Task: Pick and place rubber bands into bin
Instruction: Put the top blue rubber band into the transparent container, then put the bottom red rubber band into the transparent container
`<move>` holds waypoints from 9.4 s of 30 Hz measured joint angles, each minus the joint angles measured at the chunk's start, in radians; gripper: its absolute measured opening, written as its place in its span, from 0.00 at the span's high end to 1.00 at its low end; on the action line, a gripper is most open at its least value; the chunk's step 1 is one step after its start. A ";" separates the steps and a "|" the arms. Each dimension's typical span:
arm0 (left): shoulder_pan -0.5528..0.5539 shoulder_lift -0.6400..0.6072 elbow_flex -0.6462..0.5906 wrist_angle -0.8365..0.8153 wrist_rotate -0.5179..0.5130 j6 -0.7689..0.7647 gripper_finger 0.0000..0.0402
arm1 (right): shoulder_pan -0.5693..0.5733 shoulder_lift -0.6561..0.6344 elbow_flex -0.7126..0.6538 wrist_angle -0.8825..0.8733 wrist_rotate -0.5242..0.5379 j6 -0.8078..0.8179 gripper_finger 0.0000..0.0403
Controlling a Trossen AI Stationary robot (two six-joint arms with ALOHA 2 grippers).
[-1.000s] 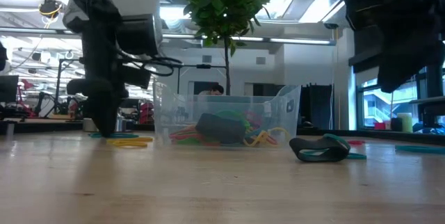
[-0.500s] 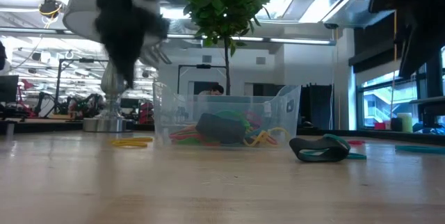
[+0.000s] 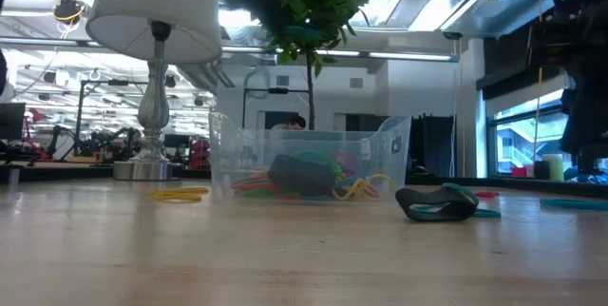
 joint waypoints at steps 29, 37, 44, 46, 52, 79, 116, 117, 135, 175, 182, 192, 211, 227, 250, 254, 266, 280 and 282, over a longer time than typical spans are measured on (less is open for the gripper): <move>0.000 0.430 0.203 -0.137 0.097 0.060 0.72 | 0.000 0.003 -0.010 0.129 -0.001 -0.024 0.74; -0.001 0.370 0.248 -0.170 0.035 0.075 0.67 | 0.000 0.003 -0.010 0.135 -0.001 -0.025 0.74; -0.007 0.283 0.245 -0.217 0.052 0.157 0.72 | -0.023 0.011 0.015 0.128 -0.003 -0.050 0.75; -0.011 0.271 0.244 -0.231 0.050 0.200 0.74 | -0.048 0.030 0.054 0.113 -0.003 -0.056 0.78; -0.012 0.252 0.244 -0.227 0.052 0.283 0.77 | -0.145 0.177 0.269 -0.093 0.000 -0.155 0.85; -0.020 -0.244 -0.453 0.133 0.184 0.179 0.93 | -0.322 0.555 0.284 -0.381 -0.266 0.033 0.50; -0.044 -1.288 -1.180 0.458 0.106 0.124 0.99 | -0.333 0.960 1.332 -0.534 -0.010 -0.213 1.00; -0.044 -1.291 -1.180 0.458 0.106 0.125 0.99 | -0.339 1.004 1.381 -0.533 -0.010 -0.235 1.00; -0.044 -1.290 -1.180 0.462 0.159 0.126 0.99 | -0.457 1.454 1.658 -0.546 -0.101 -0.368 0.93; -0.329 -0.694 -0.843 0.485 0.037 0.099 0.99 | -0.155 0.833 1.146 -0.616 0.050 -0.203 0.84; -0.468 -0.433 -0.593 0.347 -0.018 0.087 0.99 | -0.033 0.564 0.735 -0.446 0.048 0.015 0.87; -0.605 -0.059 -0.228 0.137 -0.015 0.022 0.99 | 0.042 0.373 0.343 -0.259 0.006 0.131 0.88; -0.633 0.285 -0.185 0.133 0.138 -0.198 0.70 | 0.050 0.333 0.148 -0.013 -0.099 0.074 0.88; -0.628 0.354 -0.186 0.156 0.202 -0.280 0.99 | 0.073 0.333 0.148 -0.013 -0.098 0.045 0.88; -0.277 -0.141 -0.091 0.070 -0.078 0.024 1.00 | 0.072 0.333 0.148 0.044 -0.086 0.052 0.88; -0.136 -0.110 -0.052 0.101 -0.037 0.205 0.99 | 0.070 0.333 0.148 0.100 -0.086 0.052 0.88; 0.069 0.092 -0.051 0.033 0.218 0.590 1.00 | 0.070 0.334 0.148 0.194 -0.071 0.075 0.88; 0.127 0.286 -0.051 0.016 0.260 0.833 0.87 | 0.070 0.334 0.148 0.288 0.016 0.237 0.89; 0.135 0.274 -0.051 0.015 0.260 0.850 0.82 | 0.069 0.339 0.160 0.282 0.032 0.238 0.91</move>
